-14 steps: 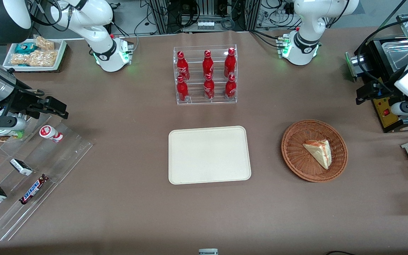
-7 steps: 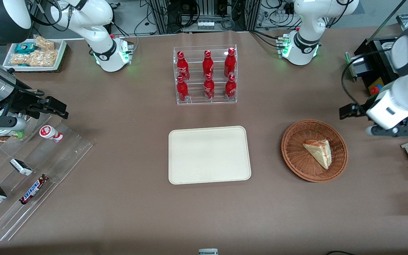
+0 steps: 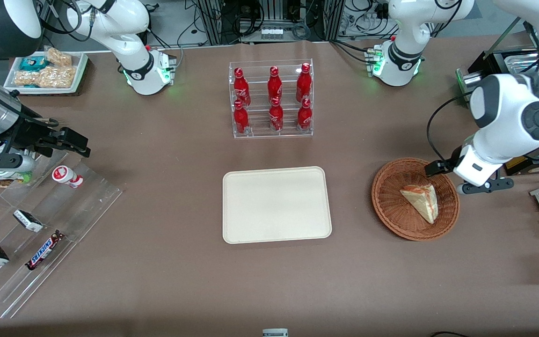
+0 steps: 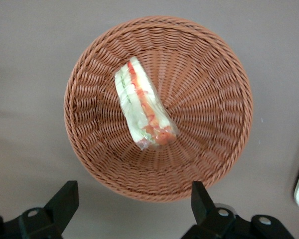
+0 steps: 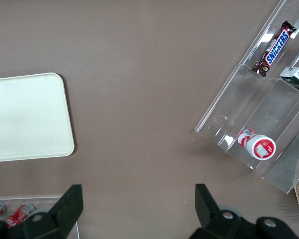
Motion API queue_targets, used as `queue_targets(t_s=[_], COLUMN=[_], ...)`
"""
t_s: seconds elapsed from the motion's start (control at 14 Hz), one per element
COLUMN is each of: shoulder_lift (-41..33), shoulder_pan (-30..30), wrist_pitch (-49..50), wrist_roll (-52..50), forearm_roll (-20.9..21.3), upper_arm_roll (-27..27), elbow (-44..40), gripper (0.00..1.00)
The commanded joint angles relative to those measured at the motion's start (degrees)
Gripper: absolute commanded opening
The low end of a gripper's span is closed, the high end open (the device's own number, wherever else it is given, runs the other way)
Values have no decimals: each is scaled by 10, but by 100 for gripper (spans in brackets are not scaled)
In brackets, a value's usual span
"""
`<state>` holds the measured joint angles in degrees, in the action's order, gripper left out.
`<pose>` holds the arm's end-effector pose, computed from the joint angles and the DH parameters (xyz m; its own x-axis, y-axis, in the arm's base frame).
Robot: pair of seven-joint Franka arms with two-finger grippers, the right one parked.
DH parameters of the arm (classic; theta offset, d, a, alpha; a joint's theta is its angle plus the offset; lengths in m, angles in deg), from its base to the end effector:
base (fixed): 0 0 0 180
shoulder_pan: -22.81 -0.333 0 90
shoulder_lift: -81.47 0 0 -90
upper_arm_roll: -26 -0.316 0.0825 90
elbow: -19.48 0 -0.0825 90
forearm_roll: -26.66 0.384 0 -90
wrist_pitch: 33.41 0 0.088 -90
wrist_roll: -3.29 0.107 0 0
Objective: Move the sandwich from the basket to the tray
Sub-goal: 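Lower the left gripper and close it on the wrapped sandwich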
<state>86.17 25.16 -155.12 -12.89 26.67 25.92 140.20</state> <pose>0.5493 -0.0218 0.3734 0.9687 0.2404 -0.0621 0.2397 -0.9707 -0.0183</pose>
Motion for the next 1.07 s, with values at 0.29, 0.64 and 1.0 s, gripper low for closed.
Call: queue_targets(t_s=[0.29,0.64,1.0], shoulder_lift=[30,108,124], shoulder_pan=[-4,-6,-5], wrist_pitch=[-166,-213,-232], wrist_roll=[-323,-332,-334], forearm_roll=[2,-5,-5], upper_arm_roll=[4,4,4], elbow=[58,42,41], gripper=[100,100,11])
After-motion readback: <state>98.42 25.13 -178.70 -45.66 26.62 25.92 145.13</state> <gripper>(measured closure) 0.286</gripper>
